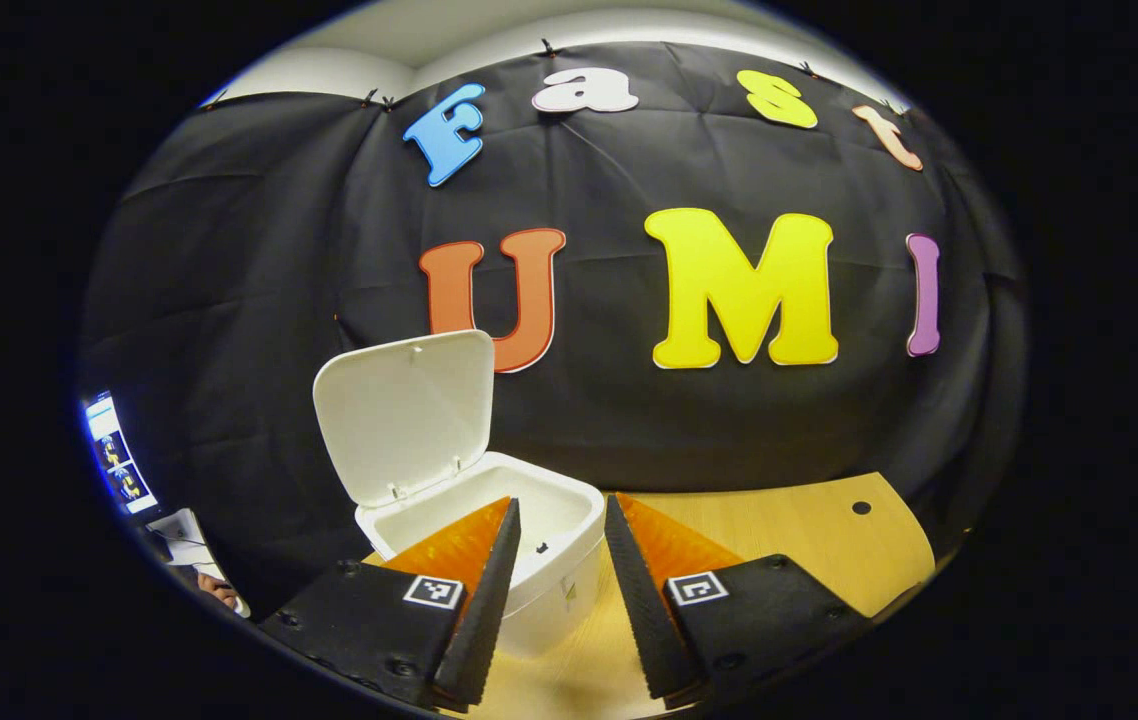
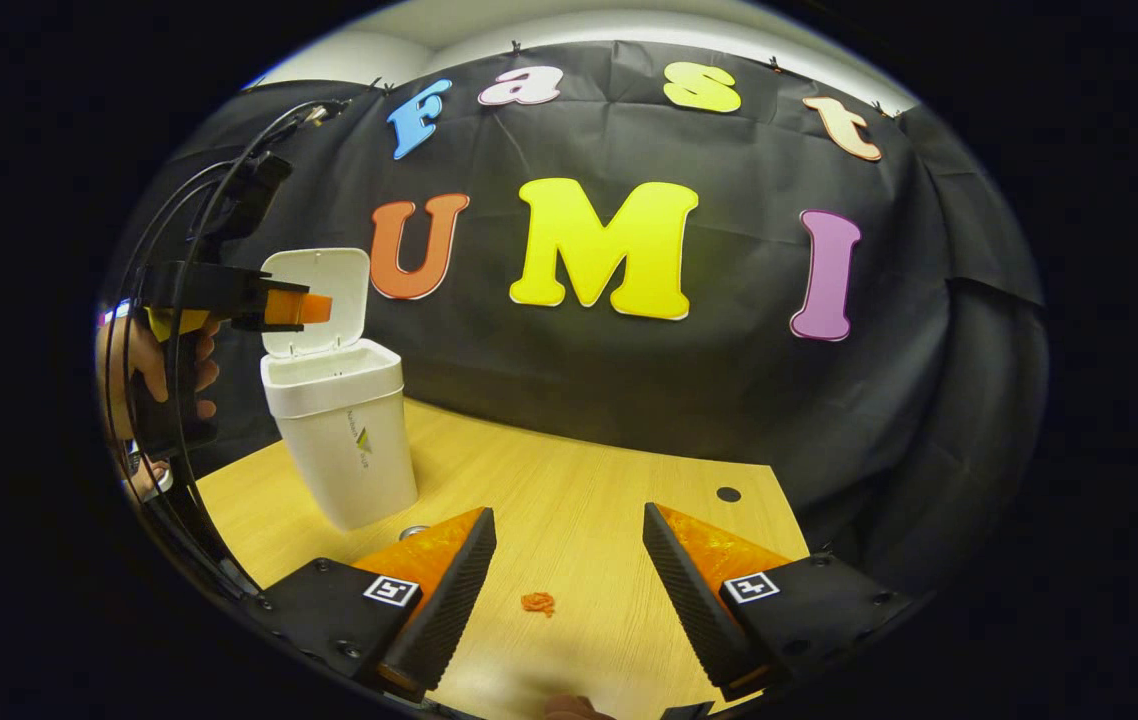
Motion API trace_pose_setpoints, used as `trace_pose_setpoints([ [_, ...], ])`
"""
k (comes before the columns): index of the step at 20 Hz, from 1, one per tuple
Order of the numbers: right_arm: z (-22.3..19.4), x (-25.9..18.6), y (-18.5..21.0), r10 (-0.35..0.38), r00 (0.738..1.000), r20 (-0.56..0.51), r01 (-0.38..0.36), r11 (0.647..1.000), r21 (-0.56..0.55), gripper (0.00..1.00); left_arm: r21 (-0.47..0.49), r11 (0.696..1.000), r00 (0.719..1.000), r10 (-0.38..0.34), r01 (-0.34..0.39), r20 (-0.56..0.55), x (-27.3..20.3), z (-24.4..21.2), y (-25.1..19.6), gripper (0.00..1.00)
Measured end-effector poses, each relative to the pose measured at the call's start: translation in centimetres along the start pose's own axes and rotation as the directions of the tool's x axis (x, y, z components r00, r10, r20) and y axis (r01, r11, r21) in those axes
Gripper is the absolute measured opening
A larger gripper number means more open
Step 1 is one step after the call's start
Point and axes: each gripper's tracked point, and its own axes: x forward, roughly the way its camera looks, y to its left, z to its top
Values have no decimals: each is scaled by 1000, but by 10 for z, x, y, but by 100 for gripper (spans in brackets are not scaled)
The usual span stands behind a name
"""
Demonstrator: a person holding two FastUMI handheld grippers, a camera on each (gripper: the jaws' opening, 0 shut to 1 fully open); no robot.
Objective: Press the lid of the desktop garbage bin to open it, pick up the crumpled paper on the desktop and throw it into the bin, then pick up the pop can on the desktop and drop it into the bin, and finally close the garbage bin lid.
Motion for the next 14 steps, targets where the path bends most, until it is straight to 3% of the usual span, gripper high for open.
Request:
trace_pose_setpoints([
  [2, -11, 1, 5, 0, 1000, -28, 0, 1000, -3, 94, 21, 1000, 1000, -15, 15, 12, -13, -9, -6, 69],
  [3, -17, 2, 7, 1, 999, -42, -2, 1000, -5, 94, 21, 999, 999, -43, 42, 15, -21, -15, -13, 82],
  [5, -30, 6, 11, 4, 997, -75, -4, 1000, -1, 94, 14, 997, 997, -77, 76, 15, -37, -27, -22, 96],
  [10, -68, 29, 15, -4, 986, -169, 3, 1000, -8, 94, -23, 993, 992, -116, 115, -46, -72, -71, -29, 99],
  [14, -102, 53, 20, -6, 969, -248, -1, 1000, -27, 93, 8, 992, 986, -121, 122, -115, -93, -109, -25, 99],
])
